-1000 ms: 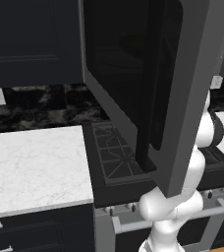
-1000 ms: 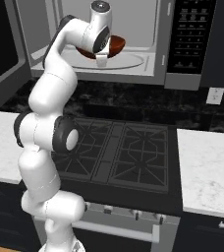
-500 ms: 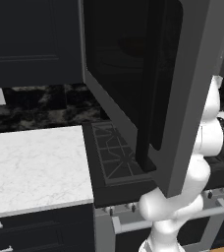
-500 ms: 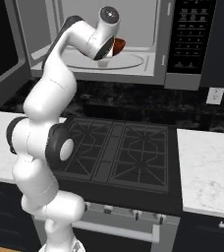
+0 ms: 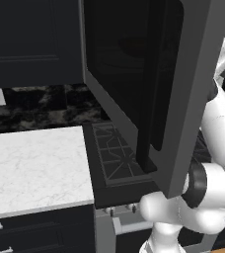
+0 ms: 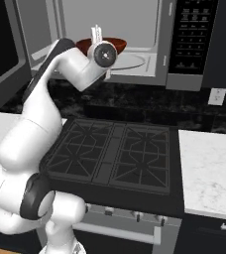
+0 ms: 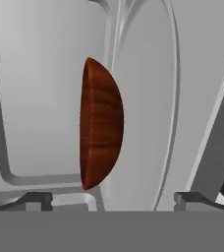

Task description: Open the microwave, place the bowl with waffle inside the microwave, then close the microwave door and turn it on.

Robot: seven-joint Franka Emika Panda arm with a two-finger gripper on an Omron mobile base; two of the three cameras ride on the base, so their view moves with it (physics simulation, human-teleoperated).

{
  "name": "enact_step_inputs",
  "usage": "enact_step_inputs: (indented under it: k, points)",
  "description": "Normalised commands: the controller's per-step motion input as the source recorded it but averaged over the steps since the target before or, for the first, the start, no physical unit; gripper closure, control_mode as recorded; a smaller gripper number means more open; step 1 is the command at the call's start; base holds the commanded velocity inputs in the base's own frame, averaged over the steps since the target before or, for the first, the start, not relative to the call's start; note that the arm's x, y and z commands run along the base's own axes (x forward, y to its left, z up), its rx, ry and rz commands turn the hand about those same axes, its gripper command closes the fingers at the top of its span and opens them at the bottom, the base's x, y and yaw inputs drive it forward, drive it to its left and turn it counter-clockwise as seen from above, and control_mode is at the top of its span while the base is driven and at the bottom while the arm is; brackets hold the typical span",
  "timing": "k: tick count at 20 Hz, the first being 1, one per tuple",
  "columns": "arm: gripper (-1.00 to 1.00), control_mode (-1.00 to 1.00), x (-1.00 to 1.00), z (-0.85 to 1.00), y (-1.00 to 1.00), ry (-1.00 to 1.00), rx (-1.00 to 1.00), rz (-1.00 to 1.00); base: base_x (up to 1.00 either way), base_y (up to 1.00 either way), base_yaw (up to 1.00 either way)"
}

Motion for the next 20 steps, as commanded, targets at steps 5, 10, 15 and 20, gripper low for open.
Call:
enact_step_inputs:
  k: [5,10,15,20]
  points:
    - [-1.00,-1.00,-1.00,0.10,0.01,-0.02,-0.13,0.00,0.00,0.00,0.00]
    - [-1.00,-1.00,-1.00,-0.01,-0.23,0.14,-0.21,0.00,0.00,0.00,0.00]
    - [-1.00,-1.00,-0.57,-0.35,-0.27,0.34,-0.34,0.00,0.00,0.00,0.00]
    - [-1.00,-1.00,-0.07,-0.61,-0.21,0.11,-0.42,0.00,0.00,0.00,0.00]
